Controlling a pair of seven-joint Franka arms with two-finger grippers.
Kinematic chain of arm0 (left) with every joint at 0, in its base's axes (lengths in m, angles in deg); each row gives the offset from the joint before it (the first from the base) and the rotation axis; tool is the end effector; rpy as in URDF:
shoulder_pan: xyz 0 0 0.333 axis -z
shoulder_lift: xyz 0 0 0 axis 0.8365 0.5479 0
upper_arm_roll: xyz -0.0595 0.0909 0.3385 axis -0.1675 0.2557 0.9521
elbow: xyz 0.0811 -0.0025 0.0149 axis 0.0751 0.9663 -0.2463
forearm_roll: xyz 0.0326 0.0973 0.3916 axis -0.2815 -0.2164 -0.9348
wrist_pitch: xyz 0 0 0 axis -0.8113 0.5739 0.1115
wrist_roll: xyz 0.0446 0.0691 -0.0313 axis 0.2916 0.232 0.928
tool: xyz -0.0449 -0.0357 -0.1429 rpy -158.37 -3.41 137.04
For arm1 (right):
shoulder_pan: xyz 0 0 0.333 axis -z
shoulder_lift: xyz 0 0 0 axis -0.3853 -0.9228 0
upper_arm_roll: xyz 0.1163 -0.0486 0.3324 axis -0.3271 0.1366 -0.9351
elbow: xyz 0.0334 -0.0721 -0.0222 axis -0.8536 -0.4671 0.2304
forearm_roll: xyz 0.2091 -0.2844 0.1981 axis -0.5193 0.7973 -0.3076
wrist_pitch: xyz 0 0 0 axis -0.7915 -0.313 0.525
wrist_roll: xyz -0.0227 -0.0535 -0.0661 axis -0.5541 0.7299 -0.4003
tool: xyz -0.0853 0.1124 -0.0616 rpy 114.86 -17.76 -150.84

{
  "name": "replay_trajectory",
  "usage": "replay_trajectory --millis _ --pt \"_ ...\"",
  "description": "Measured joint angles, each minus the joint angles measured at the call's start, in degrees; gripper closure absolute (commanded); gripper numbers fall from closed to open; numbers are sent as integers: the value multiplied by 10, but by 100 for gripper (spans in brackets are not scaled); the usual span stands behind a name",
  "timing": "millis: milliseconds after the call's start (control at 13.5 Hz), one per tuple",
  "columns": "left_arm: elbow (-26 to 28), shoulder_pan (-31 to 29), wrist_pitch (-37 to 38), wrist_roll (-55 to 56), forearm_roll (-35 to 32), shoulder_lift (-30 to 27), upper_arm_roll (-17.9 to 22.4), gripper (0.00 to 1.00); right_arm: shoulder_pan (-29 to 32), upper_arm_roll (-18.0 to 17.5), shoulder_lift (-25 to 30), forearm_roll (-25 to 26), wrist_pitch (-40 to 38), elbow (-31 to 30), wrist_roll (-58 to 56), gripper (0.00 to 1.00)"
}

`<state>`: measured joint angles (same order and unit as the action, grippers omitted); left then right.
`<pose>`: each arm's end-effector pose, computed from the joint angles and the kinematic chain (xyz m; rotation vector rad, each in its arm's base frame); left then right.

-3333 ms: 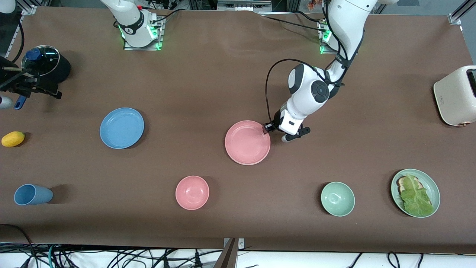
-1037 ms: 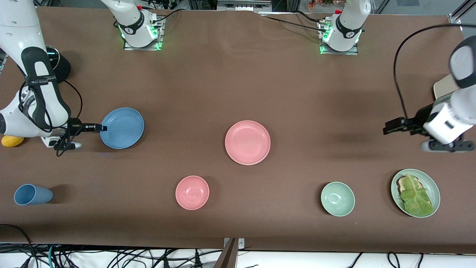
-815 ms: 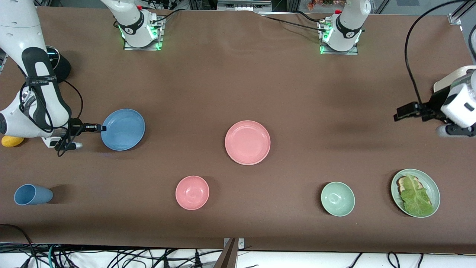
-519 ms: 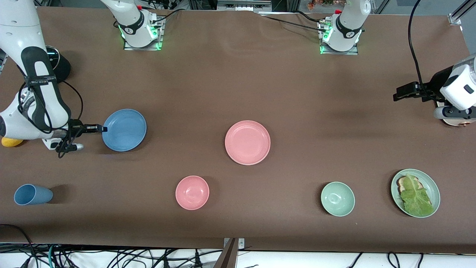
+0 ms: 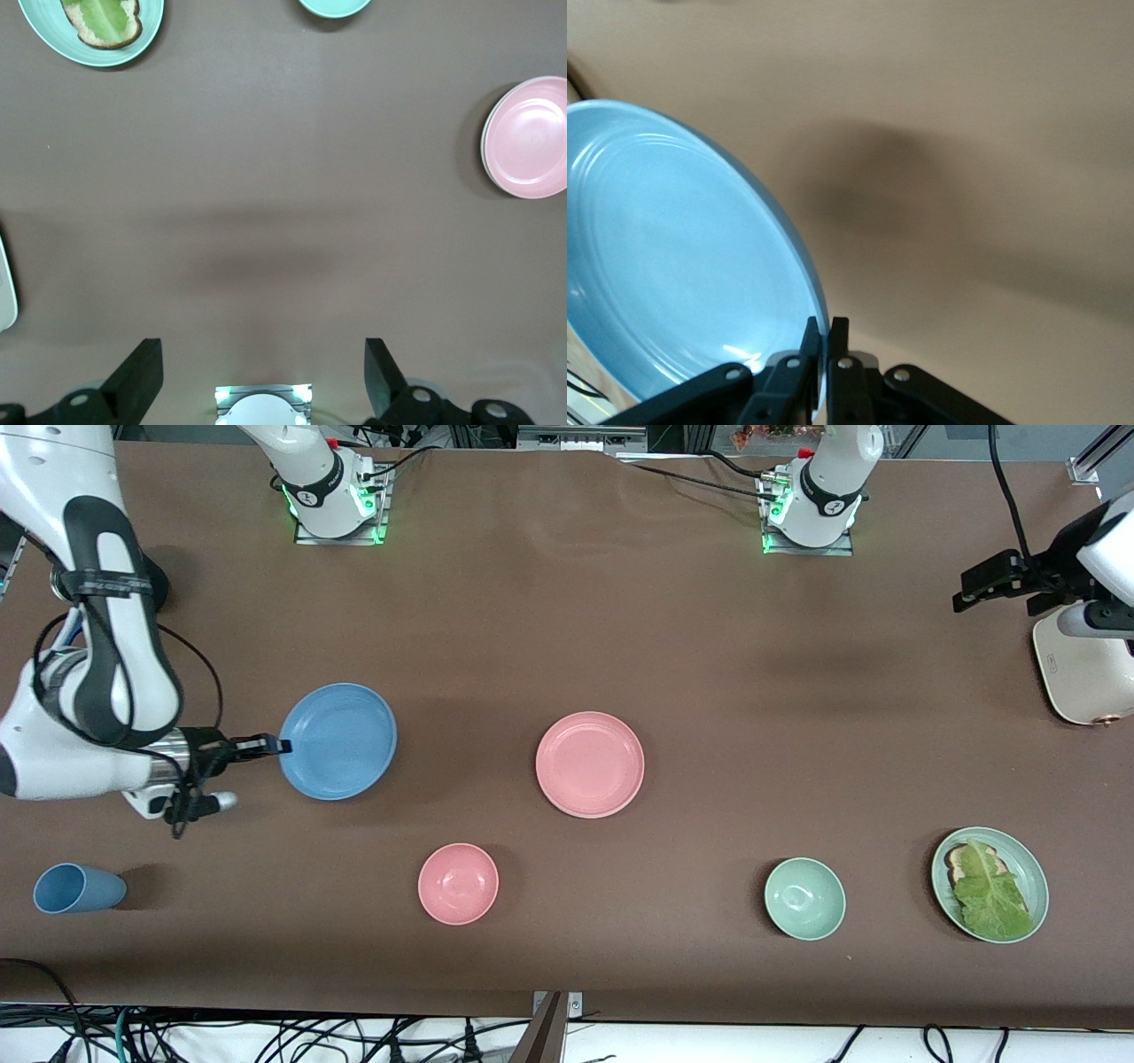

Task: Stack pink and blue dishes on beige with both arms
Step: 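Slide the blue plate with the right gripper onto the pink plate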

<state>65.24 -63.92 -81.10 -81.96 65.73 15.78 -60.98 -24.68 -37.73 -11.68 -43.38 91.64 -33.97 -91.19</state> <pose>0.5272 -0.0128 0.6125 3.0747 -0.0172 -0.2511 0.6667 0.0509 0.2821 -2.6741 -0.1758 0.4676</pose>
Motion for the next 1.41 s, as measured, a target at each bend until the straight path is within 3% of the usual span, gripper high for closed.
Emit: replay_trajectory --millis 444,741,963,1407 --pt "1 -2 2 0 -6 7 3 0 -108 -90 -4 -1 112 5 297 100" --pt "1 -1 2 0 -6 8 3 0 -210 -93 -32 1 230 5 433 100" --pt "1 -1 2 0 -6 11 3 0 -259 -92 -58 53 292 5 479 100" --pt "1 -1 2 0 -6 12 3 0 -299 -92 -98 136 302 50 517 100"
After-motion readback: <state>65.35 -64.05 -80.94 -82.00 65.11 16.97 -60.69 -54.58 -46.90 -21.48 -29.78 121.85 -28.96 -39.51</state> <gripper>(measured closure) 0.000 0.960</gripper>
